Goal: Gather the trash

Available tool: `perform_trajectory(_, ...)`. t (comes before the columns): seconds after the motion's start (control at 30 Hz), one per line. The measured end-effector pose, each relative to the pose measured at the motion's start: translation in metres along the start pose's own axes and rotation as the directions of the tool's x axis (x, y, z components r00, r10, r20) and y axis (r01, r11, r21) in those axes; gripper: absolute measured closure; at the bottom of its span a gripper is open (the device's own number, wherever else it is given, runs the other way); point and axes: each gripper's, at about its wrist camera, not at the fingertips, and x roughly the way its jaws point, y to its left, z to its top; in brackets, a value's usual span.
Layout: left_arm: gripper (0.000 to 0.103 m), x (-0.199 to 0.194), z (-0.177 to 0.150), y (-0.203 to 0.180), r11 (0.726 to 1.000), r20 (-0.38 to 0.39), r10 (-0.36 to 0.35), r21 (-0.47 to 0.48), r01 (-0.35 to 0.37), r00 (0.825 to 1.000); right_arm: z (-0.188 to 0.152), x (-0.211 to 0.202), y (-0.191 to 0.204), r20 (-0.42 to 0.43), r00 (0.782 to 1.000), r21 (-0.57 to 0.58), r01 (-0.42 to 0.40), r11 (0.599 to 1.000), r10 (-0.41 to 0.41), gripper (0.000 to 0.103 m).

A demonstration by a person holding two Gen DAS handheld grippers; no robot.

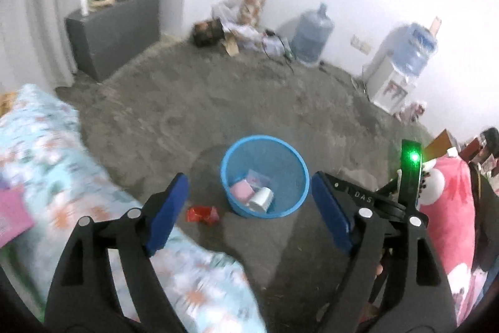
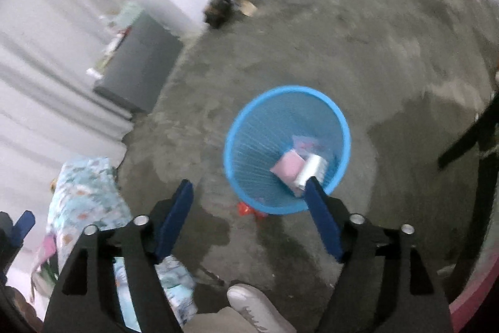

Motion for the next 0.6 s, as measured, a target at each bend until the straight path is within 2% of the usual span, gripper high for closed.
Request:
perform_trajectory(0.1, 0.022, -0.044, -0.012, 0.015, 1.000, 0.049, 0.010, -0.022, -0.009, 0.999, -0.003, -0.012, 0.023, 0.017, 1.000, -0.089, -0.023, 0.996, 0.024, 0.021)
perform_trajectory(0.27, 0.020, -0.111, -0.046, 0.050, 0.995, 0.084, 0.046, -0.092, -0.038, 0.995, -0.023, 0.006, 0.029, -0.099, 0.989, -0.103, -0.117, 0.988, 0.107, 0.021)
perform_trajectory(0.4, 0.020, -0.146, -0.074, 0.078, 0.988, 0.102, 0.077, -0.142, -0.062, 0.992, -0.043, 0.054, 0.020, -0.238, 0.966, -0.037, -0.112, 0.993, 0.100, 0.021)
perform_trajectory(0.5, 0.020, -0.165, -0.092, 0.095, 0.982, 0.133, 0.103, -0.170, -0.079, 0.986, -0.067, 0.109, 0.009, -0.350, 0.935, -0.007, -0.064, 0.998, 0.058, 0.021)
perform_trajectory(0.6, 0.020, -0.179, -0.105, 0.110, 0.977, 0.150, 0.137, -0.182, -0.109, 0.979, -0.094, 0.155, 0.003, -0.427, 0.904, 0.022, -0.026, 0.999, 0.033, 0.021)
